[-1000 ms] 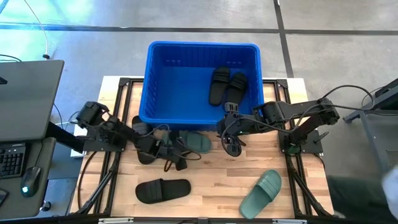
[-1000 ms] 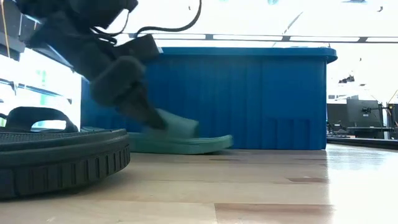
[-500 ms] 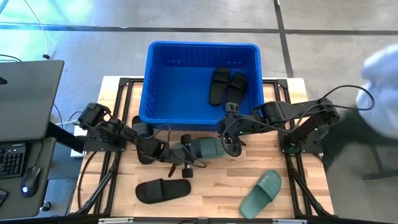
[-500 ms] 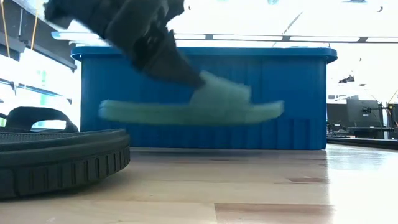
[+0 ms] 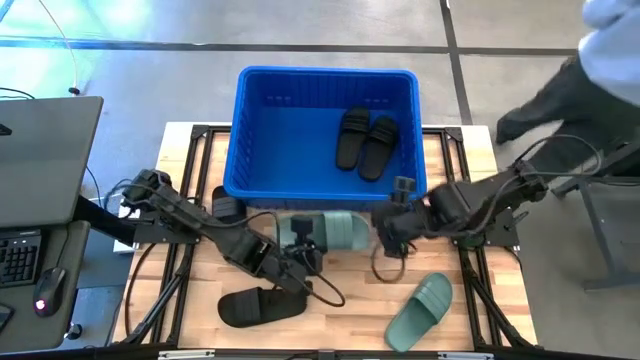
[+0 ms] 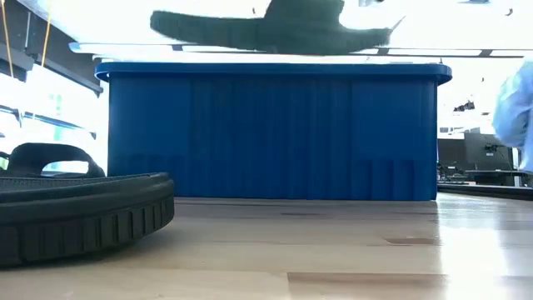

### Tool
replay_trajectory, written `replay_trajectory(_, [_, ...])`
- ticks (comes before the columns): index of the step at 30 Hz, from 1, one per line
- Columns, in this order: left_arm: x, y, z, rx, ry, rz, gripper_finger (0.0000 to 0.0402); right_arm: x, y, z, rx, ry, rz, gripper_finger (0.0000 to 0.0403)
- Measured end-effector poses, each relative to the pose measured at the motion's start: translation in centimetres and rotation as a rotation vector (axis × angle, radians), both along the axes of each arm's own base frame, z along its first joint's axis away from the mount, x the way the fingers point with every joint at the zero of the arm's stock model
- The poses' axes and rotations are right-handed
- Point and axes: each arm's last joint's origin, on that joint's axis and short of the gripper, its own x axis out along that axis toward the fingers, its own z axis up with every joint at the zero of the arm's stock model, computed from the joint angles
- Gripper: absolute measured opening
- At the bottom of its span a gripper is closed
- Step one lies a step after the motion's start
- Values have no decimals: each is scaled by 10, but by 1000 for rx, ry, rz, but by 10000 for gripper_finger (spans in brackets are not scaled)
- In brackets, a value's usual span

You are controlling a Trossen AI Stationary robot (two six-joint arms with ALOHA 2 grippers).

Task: Pick and place slides into bin
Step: Put the green slipper into the blue bin

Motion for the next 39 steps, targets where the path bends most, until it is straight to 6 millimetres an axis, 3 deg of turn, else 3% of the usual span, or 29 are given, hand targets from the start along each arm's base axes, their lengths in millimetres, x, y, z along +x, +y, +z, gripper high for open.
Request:
replay_trajectory(2, [-3,5,23,56,28,42,2,-10,12,0,-46,-18,-29,188])
replay_trajectory(6, [-4,33,69,135,39,111,2,-23,34,2,-129,-119,-40,188])
replay_trajectory(10, [2,77,103,179,31,142,1,-33,49,3,-159,-182,-17,188])
replay_trajectory(13, [5,121,107,140,58,155,1,-38,56,4,-145,-219,-33,188])
replay_trajectory(16, [5,165,92,60,120,181,1,-42,62,4,-114,-243,-53,188])
replay_trajectory(20, [-2,220,50,-4,225,263,1,-46,70,2,-112,-257,-42,188])
replay_trajectory(26, [-25,282,-10,-111,299,374,1,-47,81,-3,-149,-259,-7,188])
replay_trajectory(32, [-46,317,-48,-259,250,357,7,-42,88,-11,-169,-238,4,188])
replay_trajectory(39, [-64,336,-63,-289,294,358,51,-40,91,-16,-176,-225,6,188])
